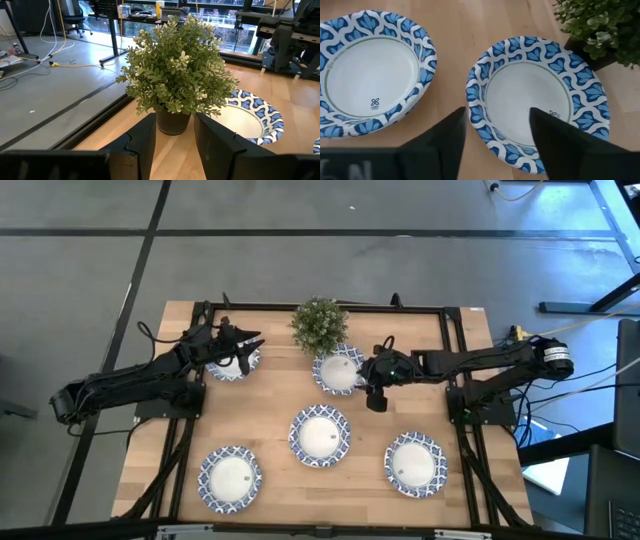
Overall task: Nest bowls inside each other
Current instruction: Stack the blue pattern bowl on the blue pattern bowl
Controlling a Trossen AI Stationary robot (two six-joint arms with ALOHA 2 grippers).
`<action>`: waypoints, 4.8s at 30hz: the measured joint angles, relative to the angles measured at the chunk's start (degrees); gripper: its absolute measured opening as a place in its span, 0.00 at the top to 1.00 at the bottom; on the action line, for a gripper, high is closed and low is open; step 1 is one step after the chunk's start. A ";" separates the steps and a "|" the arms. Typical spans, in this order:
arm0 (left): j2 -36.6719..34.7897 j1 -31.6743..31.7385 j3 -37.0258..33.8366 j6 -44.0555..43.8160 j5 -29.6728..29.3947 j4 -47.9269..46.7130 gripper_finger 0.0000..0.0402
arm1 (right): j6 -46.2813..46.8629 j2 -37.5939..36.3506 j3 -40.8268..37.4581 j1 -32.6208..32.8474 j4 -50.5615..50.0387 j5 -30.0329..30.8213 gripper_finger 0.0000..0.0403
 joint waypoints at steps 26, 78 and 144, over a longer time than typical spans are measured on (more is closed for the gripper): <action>0.00 0.00 -0.01 0.00 -0.07 0.00 0.68 | -3.55 5.25 0.11 0.00 -1.19 -1.46 0.36; 0.00 -0.01 -0.01 0.00 -0.44 -0.44 0.68 | -7.21 19.93 6.16 -0.22 -2.98 -1.79 0.92; 0.00 0.00 0.00 -0.04 -6.16 -2.92 0.68 | 12.87 29.47 31.93 25.75 -12.28 -0.33 0.94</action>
